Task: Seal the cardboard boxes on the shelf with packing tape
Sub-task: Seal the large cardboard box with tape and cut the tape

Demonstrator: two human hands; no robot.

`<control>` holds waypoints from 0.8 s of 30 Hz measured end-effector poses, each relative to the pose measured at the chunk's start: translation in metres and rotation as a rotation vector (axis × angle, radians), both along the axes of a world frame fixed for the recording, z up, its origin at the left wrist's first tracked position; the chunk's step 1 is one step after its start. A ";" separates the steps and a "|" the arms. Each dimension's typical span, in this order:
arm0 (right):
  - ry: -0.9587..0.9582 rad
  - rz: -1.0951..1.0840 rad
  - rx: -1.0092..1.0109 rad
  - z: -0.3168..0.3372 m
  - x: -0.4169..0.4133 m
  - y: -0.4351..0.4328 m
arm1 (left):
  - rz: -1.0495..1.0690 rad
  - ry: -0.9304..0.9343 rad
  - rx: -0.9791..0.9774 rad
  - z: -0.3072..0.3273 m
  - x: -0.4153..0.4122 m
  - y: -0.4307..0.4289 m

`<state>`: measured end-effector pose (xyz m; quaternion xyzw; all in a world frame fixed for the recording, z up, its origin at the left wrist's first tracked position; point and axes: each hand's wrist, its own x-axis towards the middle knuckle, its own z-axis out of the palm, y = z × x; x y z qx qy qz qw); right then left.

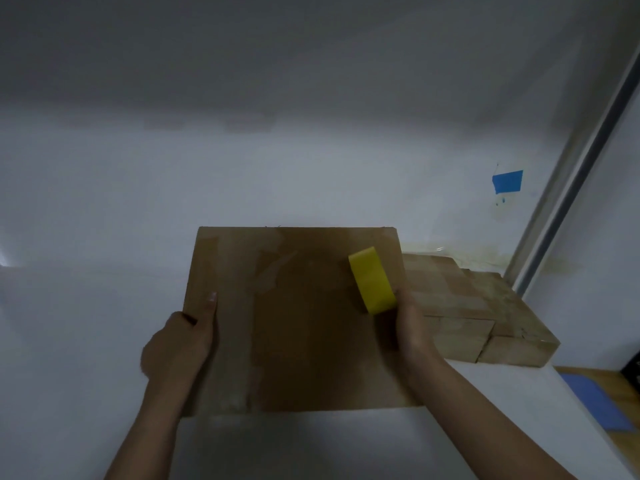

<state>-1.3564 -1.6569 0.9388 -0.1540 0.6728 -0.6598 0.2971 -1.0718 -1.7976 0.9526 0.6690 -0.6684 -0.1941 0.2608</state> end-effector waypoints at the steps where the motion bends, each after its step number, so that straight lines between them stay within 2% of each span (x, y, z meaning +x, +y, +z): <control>1: -0.004 -0.002 -0.007 -0.028 -0.022 -0.009 | 0.004 0.043 0.008 -0.002 -0.005 0.000; 3: 0.012 0.002 0.006 -0.062 -0.051 -0.022 | 0.021 0.147 0.007 -0.008 -0.014 0.002; 6: 0.028 0.001 0.043 -0.029 -0.025 -0.022 | 0.056 0.194 -0.048 -0.016 -0.022 0.001; 10: 0.259 0.031 0.193 0.034 0.022 -0.008 | 0.042 0.137 -0.071 -0.021 -0.029 -0.009; 13: 0.451 0.110 0.307 0.036 0.020 -0.014 | 0.035 0.069 -0.073 -0.026 -0.034 -0.018; 16: 0.502 0.082 0.377 0.027 0.012 -0.026 | 0.014 0.022 -0.090 -0.027 -0.038 -0.022; 18: 0.523 0.068 0.424 0.025 0.011 -0.033 | -0.060 -0.075 -0.120 -0.028 -0.044 -0.022; 21: 0.530 0.082 0.475 0.022 0.007 -0.042 | -0.302 -0.312 -0.285 -0.028 -0.059 -0.011; 22: 0.527 0.089 0.480 0.021 0.006 -0.045 | -0.418 -0.347 -0.302 -0.026 -0.065 -0.004; 24: 0.524 0.088 0.484 0.019 0.006 -0.050 | -0.659 -0.305 -0.203 -0.024 -0.075 0.007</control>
